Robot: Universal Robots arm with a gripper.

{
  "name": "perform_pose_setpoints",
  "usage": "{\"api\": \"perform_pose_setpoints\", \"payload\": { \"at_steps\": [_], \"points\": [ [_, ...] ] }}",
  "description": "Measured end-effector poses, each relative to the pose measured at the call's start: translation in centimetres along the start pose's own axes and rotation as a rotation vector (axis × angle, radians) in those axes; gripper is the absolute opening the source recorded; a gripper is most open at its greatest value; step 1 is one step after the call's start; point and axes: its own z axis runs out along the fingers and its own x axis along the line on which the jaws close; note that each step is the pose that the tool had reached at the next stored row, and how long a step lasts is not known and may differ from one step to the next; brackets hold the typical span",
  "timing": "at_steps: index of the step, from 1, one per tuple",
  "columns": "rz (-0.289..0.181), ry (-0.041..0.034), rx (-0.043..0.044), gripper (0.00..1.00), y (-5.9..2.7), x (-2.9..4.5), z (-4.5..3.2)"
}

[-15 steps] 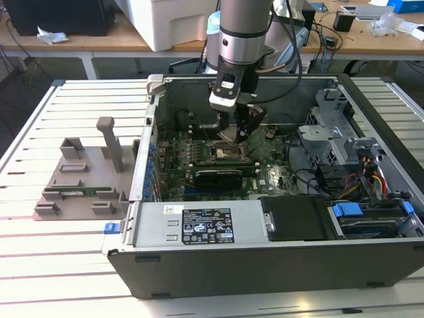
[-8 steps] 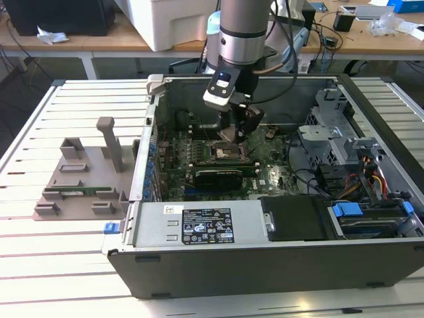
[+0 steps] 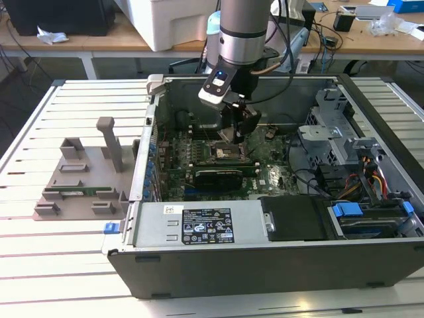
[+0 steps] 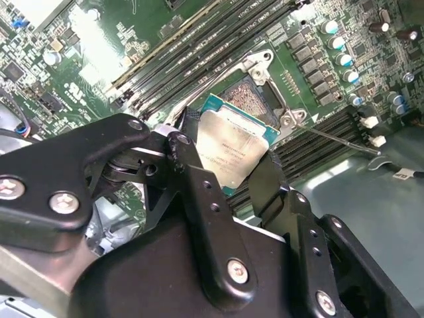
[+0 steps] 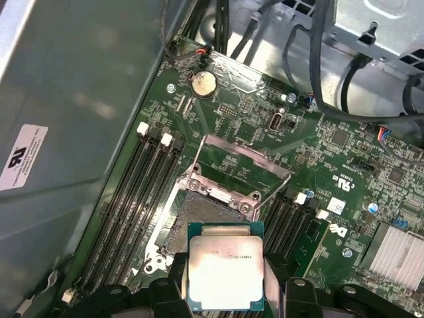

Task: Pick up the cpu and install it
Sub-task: 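Place the cpu into insertion slot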

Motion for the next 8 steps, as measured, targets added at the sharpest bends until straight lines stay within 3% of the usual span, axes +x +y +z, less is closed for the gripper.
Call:
{"api": "perform_pose_setpoints", "payload": {
  "at_steps": [8],
  "points": [
    [0.080, 0.0007, 0.0007, 0.54, 0.01, 0.00, 0.00]
  ]
}}
